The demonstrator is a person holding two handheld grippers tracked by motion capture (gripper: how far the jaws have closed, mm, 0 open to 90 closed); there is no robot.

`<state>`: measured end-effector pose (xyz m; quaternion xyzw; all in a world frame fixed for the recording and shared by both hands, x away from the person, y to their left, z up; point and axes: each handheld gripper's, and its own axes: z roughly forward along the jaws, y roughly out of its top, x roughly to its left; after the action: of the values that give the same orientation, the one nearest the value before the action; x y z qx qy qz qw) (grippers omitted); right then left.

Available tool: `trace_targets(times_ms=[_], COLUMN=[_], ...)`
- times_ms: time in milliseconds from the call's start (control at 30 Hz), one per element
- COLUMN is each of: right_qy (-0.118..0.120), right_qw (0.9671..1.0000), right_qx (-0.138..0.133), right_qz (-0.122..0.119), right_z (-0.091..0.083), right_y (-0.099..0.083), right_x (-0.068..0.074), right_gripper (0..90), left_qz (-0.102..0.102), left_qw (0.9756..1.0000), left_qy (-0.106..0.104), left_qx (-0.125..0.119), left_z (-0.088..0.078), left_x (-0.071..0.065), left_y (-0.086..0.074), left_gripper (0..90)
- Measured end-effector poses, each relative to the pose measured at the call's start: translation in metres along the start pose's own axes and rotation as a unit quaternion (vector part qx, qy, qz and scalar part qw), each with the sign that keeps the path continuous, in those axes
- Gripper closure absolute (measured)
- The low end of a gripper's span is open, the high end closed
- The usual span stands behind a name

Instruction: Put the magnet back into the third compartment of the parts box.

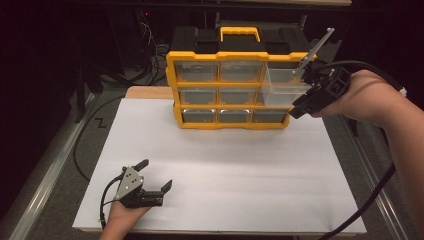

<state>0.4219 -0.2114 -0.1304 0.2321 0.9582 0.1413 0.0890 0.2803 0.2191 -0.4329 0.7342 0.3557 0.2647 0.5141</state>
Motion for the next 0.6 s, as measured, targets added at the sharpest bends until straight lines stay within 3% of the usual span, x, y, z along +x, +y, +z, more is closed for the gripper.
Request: trace_targets(times_ms=[600], right_qy=[-0.011], right_qw=[0.9999], right_qx=[0.004], right_qz=[0.008], right_z=[-0.014], right_y=[0.016], right_x=[-0.013], right_gripper=[64.9], left_qz=[-0.002], left_qw=[1.0000], left_qy=[0.000], left_qx=[-0.001], left_z=[0.000], left_x=[0.001], left_y=[0.000], left_gripper=[0.1])
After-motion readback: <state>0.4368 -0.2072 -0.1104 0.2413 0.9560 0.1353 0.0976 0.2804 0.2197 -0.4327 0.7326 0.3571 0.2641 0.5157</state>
